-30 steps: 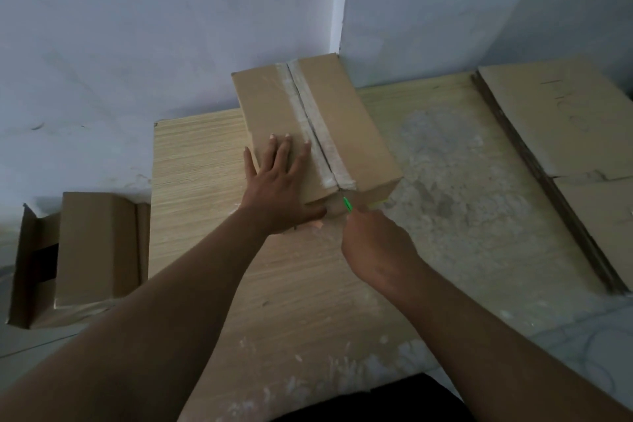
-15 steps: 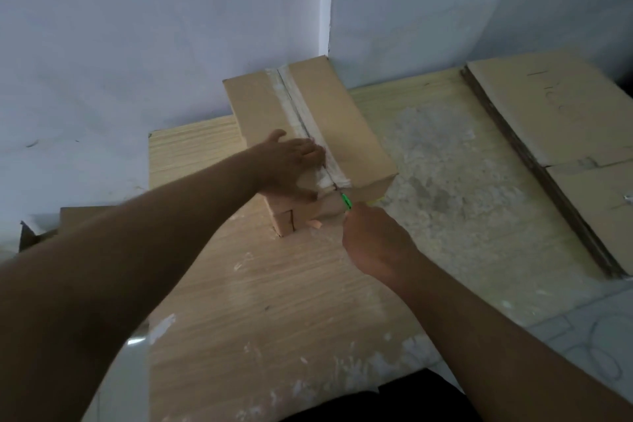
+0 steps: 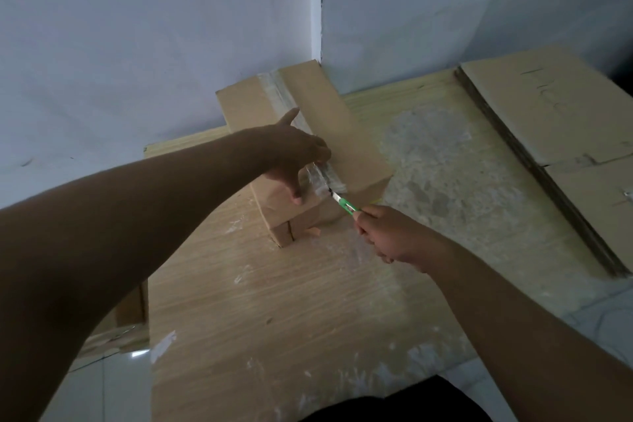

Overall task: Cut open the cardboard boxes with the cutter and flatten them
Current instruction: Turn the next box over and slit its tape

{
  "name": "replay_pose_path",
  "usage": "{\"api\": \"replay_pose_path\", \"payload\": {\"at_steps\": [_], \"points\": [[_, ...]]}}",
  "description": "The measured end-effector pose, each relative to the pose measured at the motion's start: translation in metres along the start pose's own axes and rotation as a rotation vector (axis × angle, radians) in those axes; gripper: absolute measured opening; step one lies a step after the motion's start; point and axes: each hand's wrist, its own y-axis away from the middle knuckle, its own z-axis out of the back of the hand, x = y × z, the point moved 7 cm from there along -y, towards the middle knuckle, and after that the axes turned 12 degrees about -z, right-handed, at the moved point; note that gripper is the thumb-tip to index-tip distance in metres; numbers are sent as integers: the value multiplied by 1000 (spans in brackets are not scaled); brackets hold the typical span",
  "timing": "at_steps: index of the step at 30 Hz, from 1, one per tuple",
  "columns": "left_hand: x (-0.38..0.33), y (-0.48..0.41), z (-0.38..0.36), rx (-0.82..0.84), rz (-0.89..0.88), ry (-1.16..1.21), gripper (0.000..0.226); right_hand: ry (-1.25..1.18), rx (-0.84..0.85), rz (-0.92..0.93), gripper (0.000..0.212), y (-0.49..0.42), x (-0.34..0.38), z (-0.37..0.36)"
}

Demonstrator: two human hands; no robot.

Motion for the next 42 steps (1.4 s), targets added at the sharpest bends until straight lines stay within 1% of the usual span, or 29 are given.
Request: {"api": "replay_pose_path", "payload": {"at_steps": [2, 5, 8, 10, 14, 16, 18, 20, 22, 24, 26, 27, 29, 31, 33, 36, 42], "points": [[1, 2, 2, 7, 16, 26, 89, 143, -121, 58, 35, 1, 9, 5], [-1, 2, 4, 28, 22, 25, 90, 152, -160, 74, 35, -1, 12, 5], [-1, -1, 6, 25, 25, 8, 93, 259, -258, 99, 36, -1, 15, 8], [0, -3, 7, 38, 26, -1, 94, 348, -354, 104, 33, 2, 20, 9], [5, -7, 9, 80, 55, -26, 91, 558, -553, 127, 32, 11, 36, 7], [6, -9, 11, 108, 70, -56, 88, 545, -573, 129, 31, 12, 42, 3], [5, -11, 13, 118, 71, -68, 87, 438, -510, 84, 32, 7, 42, 3], [6, -12, 13, 116, 65, -64, 87, 345, -385, 54, 28, -3, 37, 2], [8, -11, 10, 97, 59, -43, 87, 352, -323, 66, 25, -10, 35, 4], [10, -10, 8, 74, 50, -33, 87, 392, -298, 87, 27, -15, 37, 9], [10, -9, 7, 61, 43, -30, 87, 371, -221, 81, 31, -16, 39, 11], [10, -9, 7, 58, 41, -29, 87, 294, -141, 49, 31, -18, 36, 12], [10, -8, 7, 51, 38, -24, 88, 42, 87, -88, 28, -23, 20, 9], [9, -8, 7, 37, 36, -3, 89, -153, 295, -175, 31, -24, 4, 1], [9, -9, 7, 36, 31, 8, 91, -269, 400, -212, 34, -24, -8, -8], [7, -9, 8, 53, 30, 14, 90, -330, 428, -212, 36, -22, -17, -18], [6, -6, 10, 56, 32, 52, 90, -139, 228, -75, 31, -12, -15, -2]]}}
